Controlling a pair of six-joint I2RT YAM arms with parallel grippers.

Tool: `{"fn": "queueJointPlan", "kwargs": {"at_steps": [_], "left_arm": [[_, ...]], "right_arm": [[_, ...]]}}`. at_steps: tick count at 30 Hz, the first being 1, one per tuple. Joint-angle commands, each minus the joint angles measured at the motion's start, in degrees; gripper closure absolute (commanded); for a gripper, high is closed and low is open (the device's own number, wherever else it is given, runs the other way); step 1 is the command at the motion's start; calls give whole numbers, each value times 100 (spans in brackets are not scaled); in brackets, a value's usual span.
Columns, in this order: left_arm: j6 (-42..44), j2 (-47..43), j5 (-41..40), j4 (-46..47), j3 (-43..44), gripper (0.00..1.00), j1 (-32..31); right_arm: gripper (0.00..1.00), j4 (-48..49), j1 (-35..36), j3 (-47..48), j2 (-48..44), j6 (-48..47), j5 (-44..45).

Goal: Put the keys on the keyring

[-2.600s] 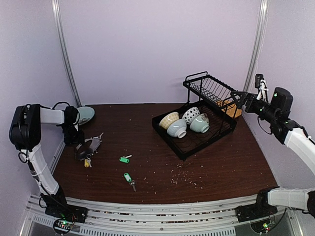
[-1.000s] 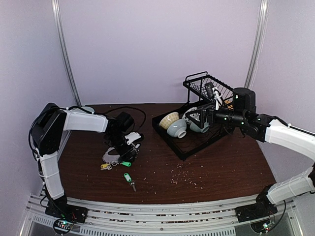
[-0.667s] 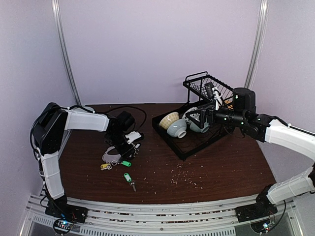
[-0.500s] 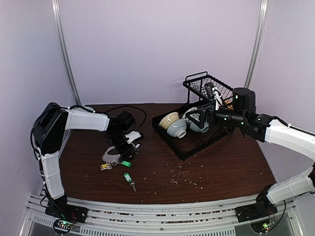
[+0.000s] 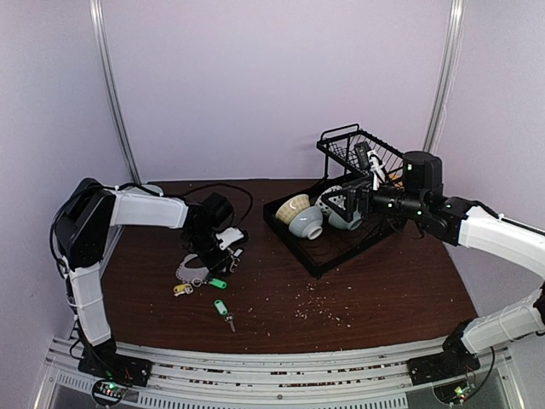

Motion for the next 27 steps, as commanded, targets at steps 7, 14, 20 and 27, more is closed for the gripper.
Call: {"fn": "queueJointPlan", "kwargs": {"at_steps": [7, 14, 20, 27], "left_arm": [[-443, -1562, -1123, 1655, -602, 65, -281], [-32, -2670, -1819, 3015, -1463, 65, -1051], [957, -3258, -2555, 3628, -1730, 64, -2027], [1370, -3289, -3193, 3808, -1583, 64, -2553]], "right_arm": [[0, 552, 219, 124, 123, 843, 309], [4, 1063, 658, 546, 1116, 1754, 476], [17, 588, 735, 1972, 2291, 1849, -214], [29, 285, 972, 2541, 2761, 1960, -1010]]}}
